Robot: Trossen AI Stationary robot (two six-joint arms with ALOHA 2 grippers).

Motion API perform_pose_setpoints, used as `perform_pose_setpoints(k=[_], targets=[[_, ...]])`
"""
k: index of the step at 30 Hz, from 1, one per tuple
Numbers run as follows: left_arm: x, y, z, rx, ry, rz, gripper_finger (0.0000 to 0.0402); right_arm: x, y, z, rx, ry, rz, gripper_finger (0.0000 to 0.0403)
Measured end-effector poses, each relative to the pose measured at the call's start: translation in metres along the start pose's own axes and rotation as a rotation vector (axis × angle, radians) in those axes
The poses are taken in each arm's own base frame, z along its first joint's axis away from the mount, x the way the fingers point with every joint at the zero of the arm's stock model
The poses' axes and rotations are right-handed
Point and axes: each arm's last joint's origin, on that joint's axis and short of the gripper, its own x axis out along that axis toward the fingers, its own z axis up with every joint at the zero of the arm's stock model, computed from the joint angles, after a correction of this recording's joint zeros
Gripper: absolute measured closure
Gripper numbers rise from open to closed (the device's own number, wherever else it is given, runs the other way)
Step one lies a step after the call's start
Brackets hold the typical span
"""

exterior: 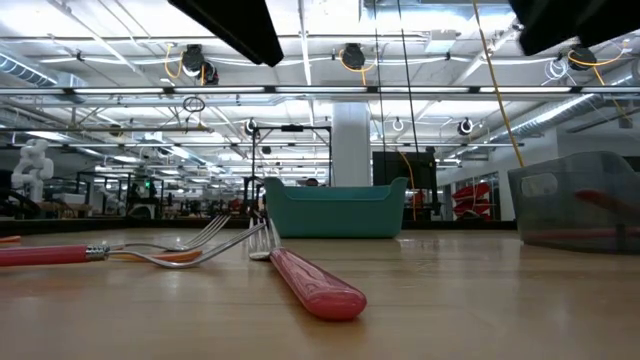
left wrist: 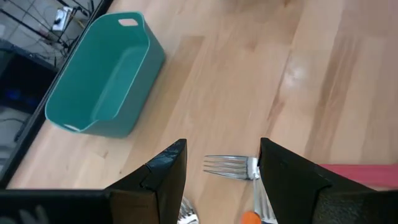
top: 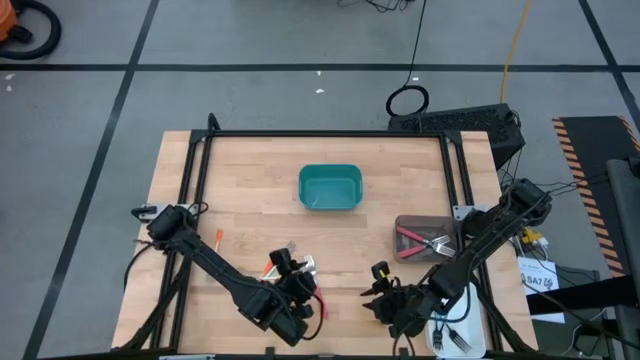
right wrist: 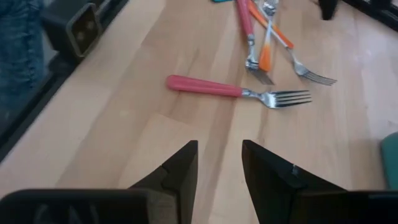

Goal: Sort silverware by color (type)
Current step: Put the pink fork into the black bin

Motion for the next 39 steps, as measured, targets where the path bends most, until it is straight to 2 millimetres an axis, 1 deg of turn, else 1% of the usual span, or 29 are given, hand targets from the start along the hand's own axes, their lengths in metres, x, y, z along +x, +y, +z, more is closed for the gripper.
perform_pose_setpoints(k=[2, 8, 14, 18, 22, 28, 31, 33, 39], targets=[[0.003, 0.002, 0.001, 0.012, 0.011, 0.000, 0.0206, -0.003, 0.003, 0.000, 0.007, 0.018, 0.010, 0.0284], [0.011, 0.006, 0.005, -0.002, 0.055, -0.019, 0.0206, -0.020, 0.010, 0.012, 0.050, 0.063, 0.025, 0.0284], [0.011, 0.006, 0.007, 0.033, 0.054, -0.031, 0.0206, -0.043, 0.021, 0.020, 0.113, 0.168, 0.123, 0.0284], [0.014, 0.005, 0.011, 0.064, 0.038, -0.047, 0.0206, -0.051, 0.030, 0.020, 0.075, 0.138, 0.114, 0.0284], [0.019, 0.007, 0.016, 0.101, 0.035, -0.069, 0.0206, -0.054, 0.033, 0.020, 0.051, 0.109, 0.071, 0.0284], [0.028, 0.009, 0.024, 0.097, 0.049, -0.123, 0.0206, -0.054, 0.033, 0.020, 0.053, 0.103, 0.058, 0.0284], [0.029, 0.009, 0.026, 0.076, 0.052, -0.148, 0.0206, -0.054, 0.033, 0.020, 0.058, 0.102, 0.059, 0.0284], [0.029, 0.008, 0.025, 0.041, 0.053, -0.152, 0.0206, -0.054, 0.033, 0.020, 0.057, 0.103, 0.059, 0.0284], [0.023, 0.001, 0.020, -0.141, 0.059, -0.153, 0.0206, -0.054, 0.033, 0.020, 0.058, 0.103, 0.059, 0.0284]])
